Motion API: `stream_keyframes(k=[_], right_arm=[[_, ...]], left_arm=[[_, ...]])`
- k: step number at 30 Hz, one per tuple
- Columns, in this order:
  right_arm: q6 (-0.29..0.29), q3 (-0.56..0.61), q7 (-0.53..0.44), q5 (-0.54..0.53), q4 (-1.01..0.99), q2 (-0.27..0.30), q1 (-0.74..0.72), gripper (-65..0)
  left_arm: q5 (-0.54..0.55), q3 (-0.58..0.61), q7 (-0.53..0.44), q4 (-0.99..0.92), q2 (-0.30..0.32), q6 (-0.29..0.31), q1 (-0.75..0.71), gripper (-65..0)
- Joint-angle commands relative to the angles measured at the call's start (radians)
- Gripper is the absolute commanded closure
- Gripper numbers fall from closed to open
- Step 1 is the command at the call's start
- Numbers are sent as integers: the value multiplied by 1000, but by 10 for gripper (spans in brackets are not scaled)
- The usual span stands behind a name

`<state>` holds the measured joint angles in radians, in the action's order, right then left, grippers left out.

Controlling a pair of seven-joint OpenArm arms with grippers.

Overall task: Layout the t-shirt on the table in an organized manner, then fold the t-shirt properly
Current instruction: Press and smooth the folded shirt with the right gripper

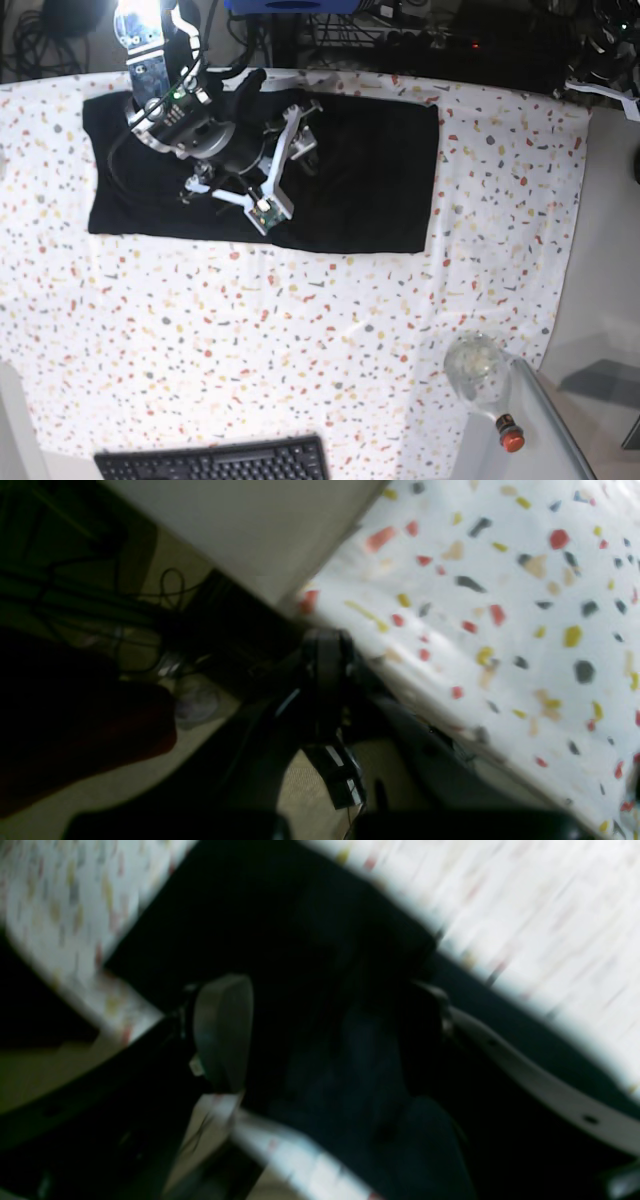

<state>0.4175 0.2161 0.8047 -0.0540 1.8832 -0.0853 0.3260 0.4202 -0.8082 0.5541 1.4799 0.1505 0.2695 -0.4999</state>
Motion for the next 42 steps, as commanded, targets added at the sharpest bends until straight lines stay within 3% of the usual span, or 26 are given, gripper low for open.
stream_keyframes(k=[1, 8, 14, 18, 24, 39, 41, 42], right_arm=[[1, 3, -34, -14, 14, -8, 9, -375], [1, -7, -92, -16, -173, -9, 18, -327], [1, -4, -143, -17, -290, -12, -1, -279], [2, 1, -144, -20, -311, -14, -6, -282], [2, 4, -138, -125, -331, -12, -37, -281], [2, 38, -141, -132, -435, -12, -109, -276], [2, 39, -141, -132, -451, -12, -123, -251], [2, 39, -141, -132, -454, -12, -126, -207]], left_arm=[[4, 28, -16, 20, 22, 4, -7, 0], [9, 152, -19, 21, 25, 4, 10, 0], [6, 157, -19, 18, 25, 4, 22, 0], [6, 155, -19, 15, 30, 4, 20, 0], [6, 155, -19, 9, 39, 4, 19, 0], [6, 155, -19, 9, 41, 4, 19, 0], [6, 155, -19, 9, 41, 4, 19, 0], [6, 155, -19, 9, 41, 4, 17, 0]])
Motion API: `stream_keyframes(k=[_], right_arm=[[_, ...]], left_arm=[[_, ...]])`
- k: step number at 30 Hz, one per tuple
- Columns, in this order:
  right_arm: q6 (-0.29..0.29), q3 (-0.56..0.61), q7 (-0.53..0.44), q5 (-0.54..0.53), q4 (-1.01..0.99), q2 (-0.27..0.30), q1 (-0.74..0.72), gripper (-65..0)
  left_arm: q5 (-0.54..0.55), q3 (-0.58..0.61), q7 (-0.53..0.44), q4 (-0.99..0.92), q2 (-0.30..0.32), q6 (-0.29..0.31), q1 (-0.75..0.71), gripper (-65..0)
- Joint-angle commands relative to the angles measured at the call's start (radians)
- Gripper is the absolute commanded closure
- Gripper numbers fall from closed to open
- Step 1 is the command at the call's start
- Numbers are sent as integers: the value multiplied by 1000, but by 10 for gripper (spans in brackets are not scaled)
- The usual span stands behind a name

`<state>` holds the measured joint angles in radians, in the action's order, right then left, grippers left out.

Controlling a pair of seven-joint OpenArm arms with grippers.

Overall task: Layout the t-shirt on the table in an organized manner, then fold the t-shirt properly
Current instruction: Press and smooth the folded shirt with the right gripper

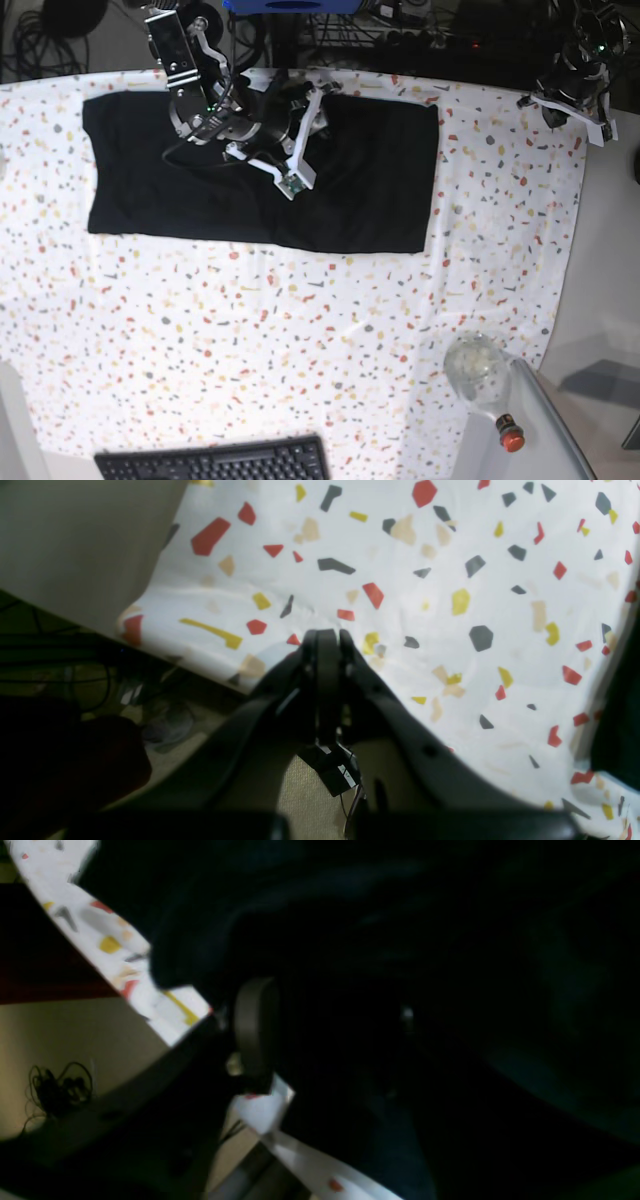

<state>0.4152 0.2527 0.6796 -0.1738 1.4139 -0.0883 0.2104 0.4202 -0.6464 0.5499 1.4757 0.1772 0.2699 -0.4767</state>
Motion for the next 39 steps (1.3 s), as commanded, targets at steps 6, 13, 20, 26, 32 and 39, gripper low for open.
stream_keyframes(k=[6, 13, 20, 26, 32, 39], right_arm=[[4, 0, -11, -13, 31, -6, -9, 0], [3, 0, 36, -8, 164, 2, 31, 0], [3, -8, 127, -7, 252, 22, 36, 0], [-8, -8, 196, -7, 321, 51, 48, 0], [-114, -8, 196, -11, 364, 77, 93, 0], [-112, -8, 193, -13, 347, 31, 96, -15]], left_arm=[[4, -52, -15, 13, 12, 4, -6, 0], [4, -74, -15, 13, 15, 4, -6, 0], [4, -68, -15, 13, 15, 4, -3, 0], [4, -71, -15, 13, 15, 4, -4, 0], [4, -69, -15, 13, 15, 4, -4, 0], [4, -69, -15, 13, 15, 4, -3, 0]])
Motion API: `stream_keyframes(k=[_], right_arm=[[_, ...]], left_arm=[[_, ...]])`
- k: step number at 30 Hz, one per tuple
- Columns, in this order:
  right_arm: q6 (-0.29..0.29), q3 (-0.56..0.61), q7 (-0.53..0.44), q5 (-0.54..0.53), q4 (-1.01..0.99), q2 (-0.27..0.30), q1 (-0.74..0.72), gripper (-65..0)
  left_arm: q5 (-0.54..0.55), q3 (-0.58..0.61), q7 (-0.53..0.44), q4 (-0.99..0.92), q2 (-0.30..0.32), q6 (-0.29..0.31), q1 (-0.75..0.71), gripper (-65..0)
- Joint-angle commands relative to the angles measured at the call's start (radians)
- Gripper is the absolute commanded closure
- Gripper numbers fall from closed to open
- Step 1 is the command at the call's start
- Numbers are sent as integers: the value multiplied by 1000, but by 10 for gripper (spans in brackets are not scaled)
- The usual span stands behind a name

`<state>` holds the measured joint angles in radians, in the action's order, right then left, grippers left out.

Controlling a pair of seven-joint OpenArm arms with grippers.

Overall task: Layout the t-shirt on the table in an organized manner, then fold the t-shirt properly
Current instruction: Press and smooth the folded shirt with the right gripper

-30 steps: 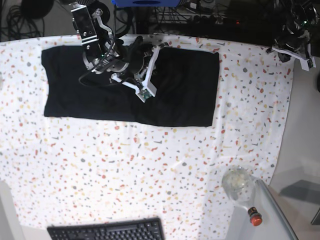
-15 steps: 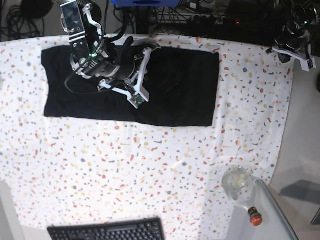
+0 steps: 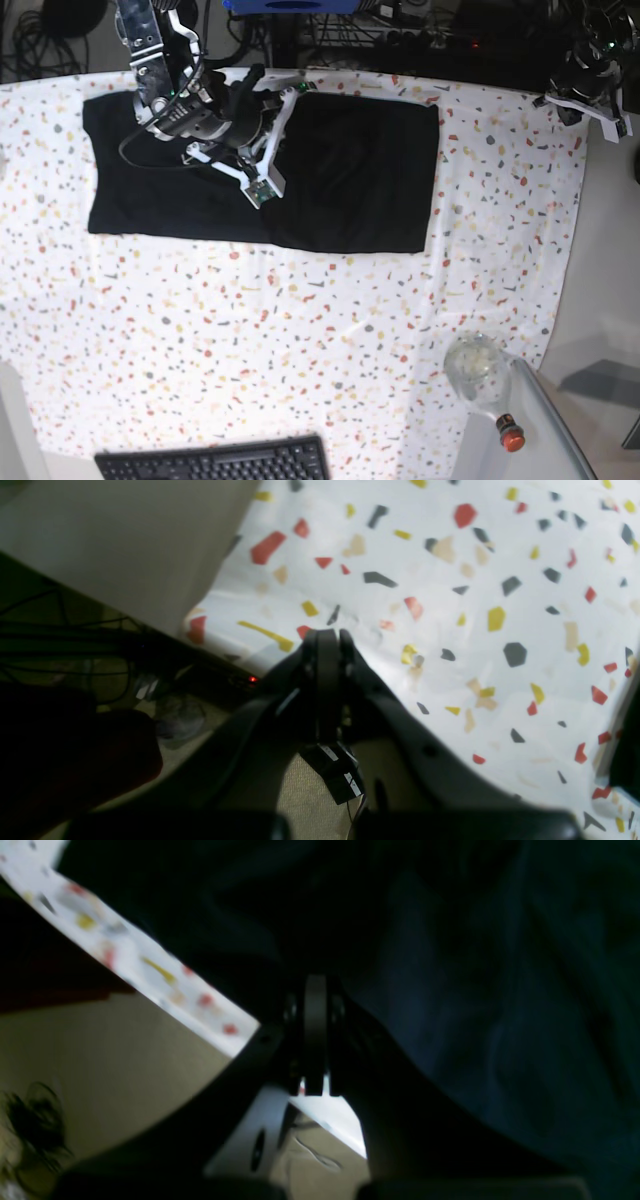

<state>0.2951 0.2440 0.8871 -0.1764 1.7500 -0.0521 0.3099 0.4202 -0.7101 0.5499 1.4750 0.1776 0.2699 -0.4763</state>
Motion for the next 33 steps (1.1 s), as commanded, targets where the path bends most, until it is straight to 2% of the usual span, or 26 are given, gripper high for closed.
stream_keyframes(k=[1, 4, 5, 7, 13, 20, 22, 24, 25, 33], right_arm=[[8, 1, -24, -10, 5, -9, -8, -96], [8, 1, -102, -10, -35, -9, -22, -311], [8, 1, -125, -10, -55, -9, -27, -342], [8, 1, -142, -10, -103, -15, -59, -344], [5, -1, -153, -10, -236, -36, -111, -254], [5, -1, -154, -10, -267, -39, -117, -242], [5, -1, -154, -10, -267, -39, -117, -174], [5, -1, -154, -10, -266, -39, -116, -26], [5, -1, -154, -10, -264, -39, -116, 0], [3, 1, -141, -10, -141, -33, -68, 0]], left_arm=[[4, -7, -15, 14, 15, 4, -3, 0], [4, -7, -15, 14, 15, 4, -5, 0], [4, -7, -15, 14, 15, 4, -5, 0], [4, -7, -15, 14, 15, 4, -5, 0], [4, -7, -14, 14, 15, 4, -8, 0], [4, -7, -14, 14, 15, 4, -19, 0], [4, -7, -14, 14, 15, 4, -19, 0], [4, -7, -14, 14, 15, 4, -19, 0], [4, -7, -14, 14, 15, 4, -19, 0], [4, -7, -14, 14, 15, 4, -19, 0]])
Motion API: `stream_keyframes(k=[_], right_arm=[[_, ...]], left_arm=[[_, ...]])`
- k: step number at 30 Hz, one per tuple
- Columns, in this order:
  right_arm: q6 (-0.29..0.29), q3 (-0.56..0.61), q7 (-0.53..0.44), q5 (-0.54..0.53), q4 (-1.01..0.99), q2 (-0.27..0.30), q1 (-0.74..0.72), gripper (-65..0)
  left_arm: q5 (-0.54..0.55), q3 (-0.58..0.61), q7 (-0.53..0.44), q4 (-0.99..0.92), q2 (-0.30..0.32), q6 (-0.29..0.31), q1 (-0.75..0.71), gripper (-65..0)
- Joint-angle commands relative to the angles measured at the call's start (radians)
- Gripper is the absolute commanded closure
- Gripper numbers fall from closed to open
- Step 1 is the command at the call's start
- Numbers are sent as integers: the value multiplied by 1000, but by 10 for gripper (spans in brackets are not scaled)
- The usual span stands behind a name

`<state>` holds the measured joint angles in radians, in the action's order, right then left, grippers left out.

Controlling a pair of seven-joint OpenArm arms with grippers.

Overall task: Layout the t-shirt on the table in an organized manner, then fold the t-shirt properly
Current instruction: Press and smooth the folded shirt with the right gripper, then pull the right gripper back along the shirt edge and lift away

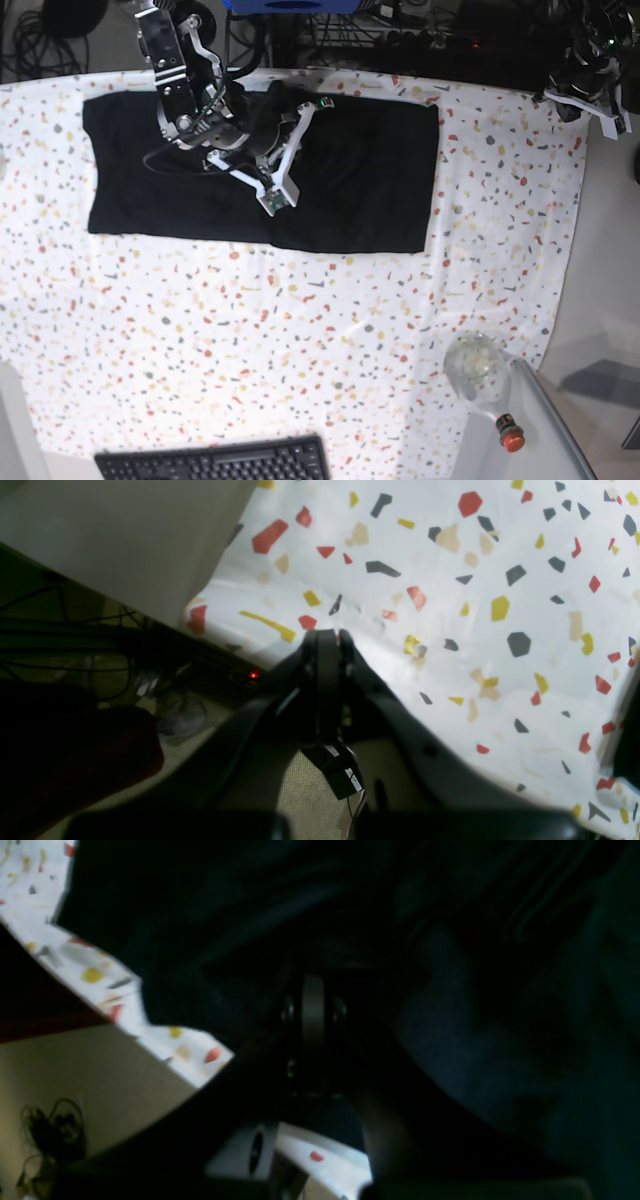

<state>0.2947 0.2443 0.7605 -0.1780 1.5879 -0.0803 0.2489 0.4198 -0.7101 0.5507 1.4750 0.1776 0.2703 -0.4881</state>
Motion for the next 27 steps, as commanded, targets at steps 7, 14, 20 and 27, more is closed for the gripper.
stream_keyframes(k=[7, 14, 20, 27], right_arm=[[2, 0, 100, -2, 102, 1, -3, 0], [-28, 0, 101, -2, 107, 32, -9, 0], [-131, 2, 103, -7, 108, 64, -3, 0], [-134, -1, 173, -7, 119, 60, 13, 0]], left_arm=[[4, -7, -14, 14, 15, 4, -5, 0], [4, -7, -14, 14, 15, 4, -4, 0], [4, -3, -14, 14, 15, 4, -2, 0], [4, -3, -14, 13, 15, 4, -1, 0]])
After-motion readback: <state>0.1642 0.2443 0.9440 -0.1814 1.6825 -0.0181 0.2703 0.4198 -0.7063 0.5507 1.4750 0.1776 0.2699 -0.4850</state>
